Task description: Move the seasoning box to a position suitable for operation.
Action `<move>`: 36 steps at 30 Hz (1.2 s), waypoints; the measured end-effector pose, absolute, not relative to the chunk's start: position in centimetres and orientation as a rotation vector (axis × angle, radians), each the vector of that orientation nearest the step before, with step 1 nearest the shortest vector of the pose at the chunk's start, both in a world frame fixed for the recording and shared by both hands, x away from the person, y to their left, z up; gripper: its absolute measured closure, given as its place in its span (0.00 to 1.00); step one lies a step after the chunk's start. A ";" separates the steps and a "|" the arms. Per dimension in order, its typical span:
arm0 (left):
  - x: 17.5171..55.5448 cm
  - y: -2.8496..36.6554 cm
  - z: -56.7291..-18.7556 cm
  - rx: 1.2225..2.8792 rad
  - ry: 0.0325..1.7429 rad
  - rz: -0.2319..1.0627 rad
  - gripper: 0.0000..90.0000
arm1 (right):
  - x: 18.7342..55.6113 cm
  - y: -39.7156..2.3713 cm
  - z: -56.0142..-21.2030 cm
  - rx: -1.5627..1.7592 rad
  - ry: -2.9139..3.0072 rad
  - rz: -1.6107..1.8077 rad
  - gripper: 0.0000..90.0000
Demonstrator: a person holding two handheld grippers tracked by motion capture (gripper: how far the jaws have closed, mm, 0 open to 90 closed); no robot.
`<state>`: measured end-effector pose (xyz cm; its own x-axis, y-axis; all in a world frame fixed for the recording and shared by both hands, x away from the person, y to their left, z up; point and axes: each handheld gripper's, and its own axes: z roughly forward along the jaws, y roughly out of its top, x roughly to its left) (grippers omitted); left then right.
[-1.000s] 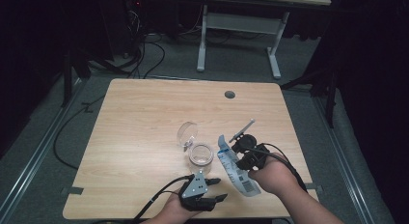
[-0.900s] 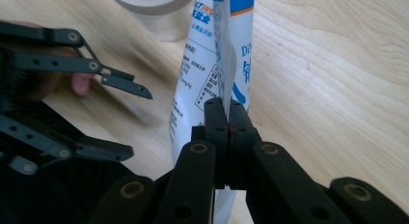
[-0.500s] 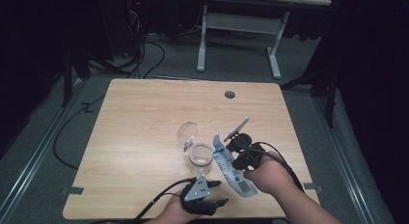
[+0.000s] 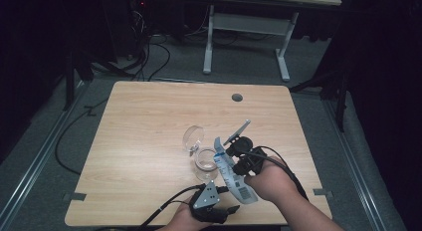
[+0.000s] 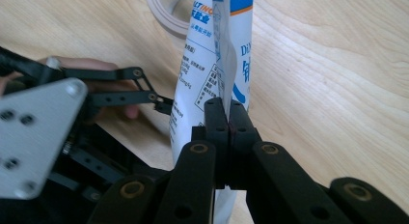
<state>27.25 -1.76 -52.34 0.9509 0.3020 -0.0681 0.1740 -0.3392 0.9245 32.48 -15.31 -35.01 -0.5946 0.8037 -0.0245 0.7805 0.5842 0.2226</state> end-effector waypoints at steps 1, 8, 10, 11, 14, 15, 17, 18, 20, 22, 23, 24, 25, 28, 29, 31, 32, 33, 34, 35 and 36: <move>27.2 -1.8 -52.3 1.927 0.344 0.136 0.40 | 32.5 -15.3 -35.0 1.349 2.686 0.286 1.00; 27.3 -2.5 -52.3 1.944 0.372 0.135 0.42 | 32.4 -14.6 -35.5 1.335 2.705 0.291 1.00; 27.2 -2.5 -52.3 1.949 0.368 0.140 0.43 | 32.4 -14.4 -35.6 1.352 2.706 0.296 1.00; 27.2 -2.5 -52.3 1.949 0.369 0.143 0.45 | 32.4 -14.4 -35.6 1.349 2.709 0.302 1.00; 27.2 -2.5 -52.3 1.954 0.362 0.165 0.48 | 32.3 -14.4 -35.6 1.346 2.708 0.315 1.00; 27.2 -2.5 -52.3 1.952 0.364 0.169 0.50 | 32.3 -14.4 -35.6 1.340 2.711 0.316 1.00; 27.1 -2.4 -52.3 1.952 0.367 0.185 0.55 | 32.3 -14.5 -35.6 1.338 2.711 0.318 1.00; 27.0 -2.4 -52.2 1.951 0.374 0.195 0.62 | 32.2 -14.6 -35.6 1.345 2.711 0.311 1.00; 27.0 -2.4 -52.2 1.949 0.379 0.194 0.63 | 32.2 -14.5 -35.6 1.343 2.710 0.310 1.00; 26.9 -2.3 -52.1 1.944 0.377 0.209 0.64 | 32.2 -14.5 -35.5 1.341 2.710 0.308 1.00; 26.8 -2.3 -52.0 1.939 0.382 0.212 0.65 | 32.2 -14.5 -35.5 1.334 2.709 0.311 1.00; 26.8 -2.3 -52.0 1.934 0.384 0.210 0.65 | 32.3 -14.6 -35.4 1.329 2.708 0.315 1.00; 26.8 -2.2 -51.9 1.928 0.387 0.212 0.66 | 32.3 -14.6 -35.3 1.329 2.704 0.318 1.00; 26.8 -2.1 -51.6 1.916 0.388 0.217 0.68 | 32.4 -14.6 -35.1 1.330 2.693 0.342 1.00; 26.9 -2.0 -51.5 1.916 0.389 0.219 0.68 | 32.4 -14.7 -35.0 1.333 2.689 0.351 1.00; 26.9 -2.1 -51.0 1.926 0.386 0.225 0.69 | 32.3 -14.9 -34.8 1.334 2.681 0.371 1.00; 26.9 -2.1 -50.7 1.924 0.383 0.222 0.69 | 32.3 -15.1 -34.5 1.337 2.671 0.383 1.00; 26.9 -2.1 -50.7 1.924 0.383 0.222 0.70 | 32.3 -15.1 -34.5 1.337 2.671 0.383 1.00; 26.8 -2.2 -50.4 1.927 0.377 0.228 0.70 | 32.2 -15.1 -34.2 1.343 2.667 0.382 1.00; 26.8 -2.3 -50.2 1.931 0.372 0.236 0.70 | 32.2 -15.1 -34.2 1.336 2.661 0.388 1.00; 26.8 -2.3 -50.2 1.931 0.372 0.236 0.70 | 32.2 -15.1 -34.2 1.336 2.661 0.388 1.00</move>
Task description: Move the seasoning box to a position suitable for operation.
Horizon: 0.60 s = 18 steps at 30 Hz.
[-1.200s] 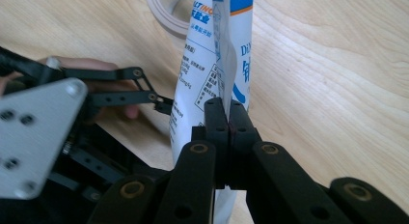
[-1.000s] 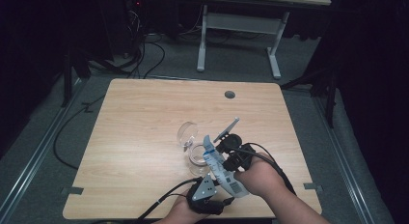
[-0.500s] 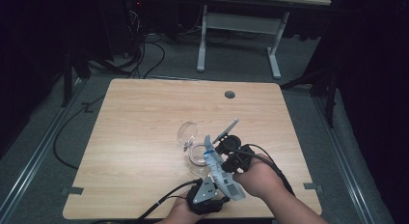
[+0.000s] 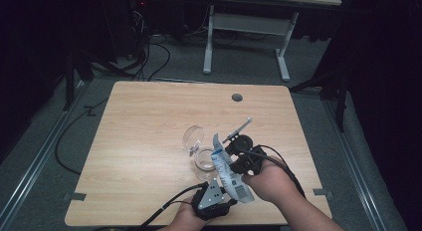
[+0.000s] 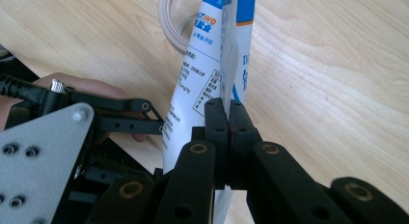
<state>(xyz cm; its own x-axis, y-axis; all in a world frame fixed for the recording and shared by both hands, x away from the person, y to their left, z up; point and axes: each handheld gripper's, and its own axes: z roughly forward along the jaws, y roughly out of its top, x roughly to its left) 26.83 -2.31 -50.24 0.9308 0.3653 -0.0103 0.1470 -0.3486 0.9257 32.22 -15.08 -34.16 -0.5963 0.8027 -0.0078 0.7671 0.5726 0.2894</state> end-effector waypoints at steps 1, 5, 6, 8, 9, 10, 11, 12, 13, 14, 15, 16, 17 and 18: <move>26.9 -2.4 -50.1 1.932 0.372 0.237 0.70 | 32.2 -15.1 -34.1 1.337 2.657 0.389 1.00; 27.0 -2.4 -50.1 1.924 0.380 0.228 0.70 | 32.3 -15.0 -34.0 1.334 2.651 0.388 1.00; 27.0 -2.4 -50.2 1.921 0.383 0.224 0.70 | 32.4 -15.0 -34.0 1.322 2.653 0.390 1.00; 27.0 -2.4 -50.1 1.924 0.378 0.228 0.70 | 32.6 -14.8 -34.2 1.298 2.664 0.381 1.00; 27.0 -2.3 -50.1 1.924 0.378 0.231 0.70 | 32.7 -14.7 -34.2 1.288 2.670 0.375 1.00; 27.1 -2.2 -50.2 1.921 0.383 0.233 0.70 | 32.8 -14.6 -34.2 1.276 2.675 0.373 1.00; 27.1 -2.1 -50.2 1.918 0.386 0.236 0.70 | 33.0 -14.4 -34.2 1.270 2.679 0.374 1.00; 27.2 -2.0 -50.2 1.916 0.388 0.240 0.70 | 33.1 -14.4 -34.2 1.259 2.682 0.377 1.00; 27.3 -1.9 -50.3 1.916 0.391 0.241 0.70 | 33.2 -14.2 -34.2 1.252 2.687 0.377 1.00; 27.3 -1.8 -50.3 1.914 0.396 0.242 0.70 | 33.3 -14.1 -34.3 1.258 2.685 0.376 1.00; 27.3 -1.7 -50.4 1.913 0.400 0.243 0.70 | 33.4 -13.9 -34.4 1.245 2.689 0.377 1.00; 27.3 -1.6 -50.4 1.913 0.403 0.242 0.70 | 33.5 -13.8 -34.4 1.239 2.692 0.378 1.00; 27.4 -1.5 -50.4 1.913 0.407 0.242 0.70 | 33.5 -13.7 -34.5 1.255 2.685 0.378 1.00; 27.3 -1.5 -50.4 1.912 0.410 0.243 0.70 | 33.6 -13.6 -34.5 1.247 2.689 0.376 1.00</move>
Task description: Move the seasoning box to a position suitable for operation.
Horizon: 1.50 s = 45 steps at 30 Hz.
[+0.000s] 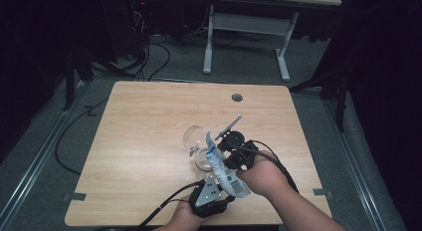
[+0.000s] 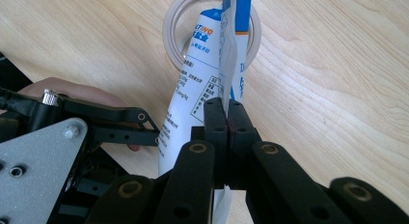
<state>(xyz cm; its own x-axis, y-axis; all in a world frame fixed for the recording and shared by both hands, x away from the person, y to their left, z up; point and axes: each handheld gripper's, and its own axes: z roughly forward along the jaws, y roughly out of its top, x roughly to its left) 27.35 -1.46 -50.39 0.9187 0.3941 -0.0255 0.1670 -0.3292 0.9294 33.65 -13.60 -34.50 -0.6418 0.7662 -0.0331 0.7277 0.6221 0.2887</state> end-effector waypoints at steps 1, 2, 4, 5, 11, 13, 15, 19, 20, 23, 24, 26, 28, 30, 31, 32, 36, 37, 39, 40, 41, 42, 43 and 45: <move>27.3 -1.4 -50.4 1.910 0.413 0.244 0.70 | 33.7 -13.5 -34.5 1.232 2.691 0.378 1.00; 27.3 -1.3 -50.3 1.907 0.414 0.245 0.70 | 33.7 -13.4 -34.5 1.239 2.690 0.378 1.00; 27.3 -1.2 -50.2 1.902 0.418 0.247 0.70 | 33.9 -13.3 -34.3 1.230 2.691 0.386 1.00; 27.3 -1.2 -50.2 1.900 0.418 0.248 0.70 | 33.9 -13.3 -34.3 1.230 2.691 0.386 1.00; 27.3 -1.0 -50.0 1.896 0.418 0.253 0.70 | 34.1 -13.1 -34.2 1.218 2.698 0.397 1.00; 27.3 -1.0 -49.9 1.896 0.414 0.254 0.70 | 34.0 -13.0 -34.2 1.224 2.699 0.390 1.00; 27.2 -1.1 -49.9 1.896 0.411 0.253 0.69 | 34.1 -13.0 -34.1 1.225 2.700 0.390 1.00; 27.1 -1.2 -49.8 1.896 0.401 0.251 0.69 | 34.0 -13.1 -34.1 1.267 2.699 0.375 1.00; 27.1 -1.3 -49.8 1.895 0.397 0.251 0.69 | 34.1 -13.2 -34.2 1.225 2.710 0.380 1.00; 27.0 -1.4 -49.7 1.897 0.392 0.249 0.68 | 34.1 -13.2 -34.3 1.207 2.710 0.371 1.00; 27.1 -1.4 -49.7 1.896 0.391 0.250 0.68 | 34.2 -13.3 -34.3 1.193 2.712 0.372 1.00; 27.1 -1.4 -49.6 1.892 0.390 0.248 0.69 | 34.1 -13.3 -34.1 1.199 2.709 0.373 1.00; 27.2 -1.5 -49.6 1.892 0.388 0.247 0.69 | 34.2 -13.4 -34.1 1.191 2.710 0.375 1.00; 27.2 -1.5 -49.6 1.892 0.386 0.246 0.69 | 34.2 -13.4 -34.1 1.183 2.714 0.372 1.00; 27.2 -1.5 -49.6 1.893 0.386 0.246 0.69 | 34.2 -13.4 -34.1 1.185 2.715 0.371 1.00; 27.2 -1.5 -49.6 1.893 0.386 0.244 0.69 | 34.3 -13.4 -34.1 1.184 2.717 0.370 1.00; 27.2 -1.4 -49.5 1.892 0.391 0.238 0.69 | 34.3 -13.4 -34.1 1.212 2.711 0.375 1.00; 27.2 -1.4 -49.4 1.891 0.391 0.234 0.69 | 34.4 -13.4 -34.0 1.210 2.710 0.380 1.00; 27.3 -1.4 -49.4 1.891 0.391 0.232 0.69 | 34.4 -13.4 -34.0 1.205 2.711 0.382 1.00; 27.3 -1.4 -49.4 1.891 0.391 0.231 0.69 | 34.5 -13.4 -34.0 1.206 2.711 0.384 1.00; 27.3 -1.4 -49.4 1.891 0.392 0.229 0.69 | 34.5 -13.4 -34.0 1.209 2.711 0.382 1.00; 27.3 -1.4 -49.4 1.890 0.393 0.227 0.69 | 34.5 -13.4 -34.0 1.209 2.711 0.382 1.00; 27.3 -1.4 -49.4 1.890 0.392 0.224 0.69 | 34.5 -13.4 -34.1 1.208 2.709 0.380 1.00; 27.4 -1.3 -49.3 1.887 0.393 0.216 0.69 | 34.5 -13.3 -34.1 1.216 2.708 0.378 1.00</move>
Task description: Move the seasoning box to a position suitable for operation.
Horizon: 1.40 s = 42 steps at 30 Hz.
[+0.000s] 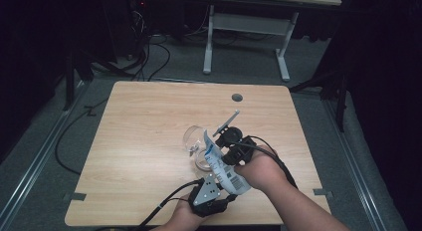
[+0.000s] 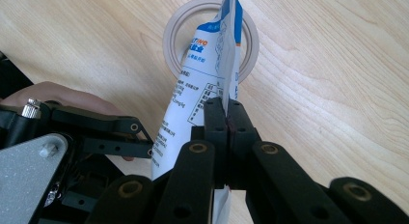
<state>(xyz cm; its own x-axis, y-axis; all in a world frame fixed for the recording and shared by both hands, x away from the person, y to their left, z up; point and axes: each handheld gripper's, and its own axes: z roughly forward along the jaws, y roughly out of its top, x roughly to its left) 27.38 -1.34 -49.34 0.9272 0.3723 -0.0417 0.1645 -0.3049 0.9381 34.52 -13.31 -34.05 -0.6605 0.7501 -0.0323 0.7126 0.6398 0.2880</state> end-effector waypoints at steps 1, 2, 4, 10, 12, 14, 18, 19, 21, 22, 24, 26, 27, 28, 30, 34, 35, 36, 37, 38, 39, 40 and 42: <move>27.4 -1.3 -49.3 1.886 0.392 0.211 0.69 | 34.5 -13.3 -34.0 1.218 2.706 0.380 1.00; 27.4 -1.3 -49.2 1.884 0.392 0.210 0.69 | 34.6 -13.3 -34.0 1.216 2.707 0.378 1.00; 27.4 -1.3 -49.2 1.881 0.392 0.208 0.69 | 34.7 -13.2 -34.0 1.208 2.712 0.379 1.00; 27.5 -1.2 -49.1 1.880 0.391 0.212 0.69 | 34.8 -13.1 -33.9 1.199 2.711 0.377 1.00; 27.6 -1.2 -49.1 1.880 0.391 0.213 0.69 | 34.8 -13.0 -33.9 1.197 2.710 0.378 1.00; 27.6 -1.1 -49.1 1.880 0.390 0.215 0.69 | 34.9 -13.0 -33.9 1.195 2.710 0.380 1.00; 27.6 -1.1 -49.1 1.880 0.391 0.218 0.69 | 34.9 -12.9 -33.9 1.193 2.711 0.378 1.00; 27.6 -1.0 -49.1 1.878 0.392 0.218 0.69 | 34.9 -12.9 -33.9 1.194 2.713 0.380 1.00; 27.6 -1.0 -49.0 1.875 0.393 0.219 0.69 | 35.0 -12.8 -33.8 1.189 2.714 0.379 1.00; 27.7 -1.0 -49.0 1.872 0.394 0.218 0.69 | 34.9 -12.8 -33.8 1.193 2.713 0.376 1.00; 27.7 -0.9 -49.0 1.870 0.395 0.218 0.69 | 35.0 -12.7 -33.7 1.188 2.714 0.381 1.00; 27.7 -0.9 -49.0 1.872 0.395 0.221 0.69 | 35.0 -12.7 -33.7 1.180 2.716 0.383 1.00; 27.6 -0.9 -49.0 1.872 0.394 0.222 0.69 | 35.0 -12.7 -33.7 1.177 2.717 0.382 1.00; 27.6 -0.9 -49.0 1.872 0.394 0.223 0.69 | 35.0 -12.6 -33.7 1.176 2.719 0.381 1.00; 27.6 -0.9 -49.0 1.871 0.392 0.224 0.69 | 35.0 -12.6 -33.8 1.184 2.714 0.376 1.00; 27.5 -0.9 -49.0 1.867 0.390 0.221 0.69 | 35.0 -12.6 -33.6 1.178 2.719 0.372 1.00; 27.5 -0.9 -49.0 1.867 0.390 0.222 0.69 | 35.0 -12.6 -33.6 1.176 2.721 0.371 1.00; 27.5 -0.9 -49.0 1.866 0.391 0.222 0.69 | 35.0 -12.6 -33.6 1.171 2.723 0.366 1.00; 27.5 -0.9 -49.0 1.866 0.391 0.222 0.69 | 35.0 -12.5 -33.6 1.172 2.724 0.363 1.00; 27.5 -0.9 -49.0 1.865 0.391 0.224 0.69 | 35.0 -12.5 -33.6 1.187 2.723 0.365 1.00; 27.5 -0.9 -49.0 1.864 0.392 0.225 0.69 | 35.0 -12.5 -33.6 1.181 2.726 0.368 1.00; 27.5 -0.9 -49.0 1.863 0.392 0.224 0.69 | 35.1 -12.5 -33.6 1.178 2.726 0.369 1.00; 27.6 -0.9 -49.0 1.862 0.394 0.223 0.69 | 35.1 -12.5 -33.6 1.190 2.722 0.369 1.00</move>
<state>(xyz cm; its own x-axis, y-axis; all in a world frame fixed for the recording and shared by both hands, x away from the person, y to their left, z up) 27.58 -0.90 -48.96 0.9252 0.3771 -0.0426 0.1584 -0.2819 0.9463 35.08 -12.46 -33.57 -0.6747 0.7371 -0.0369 0.7007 0.6555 0.2817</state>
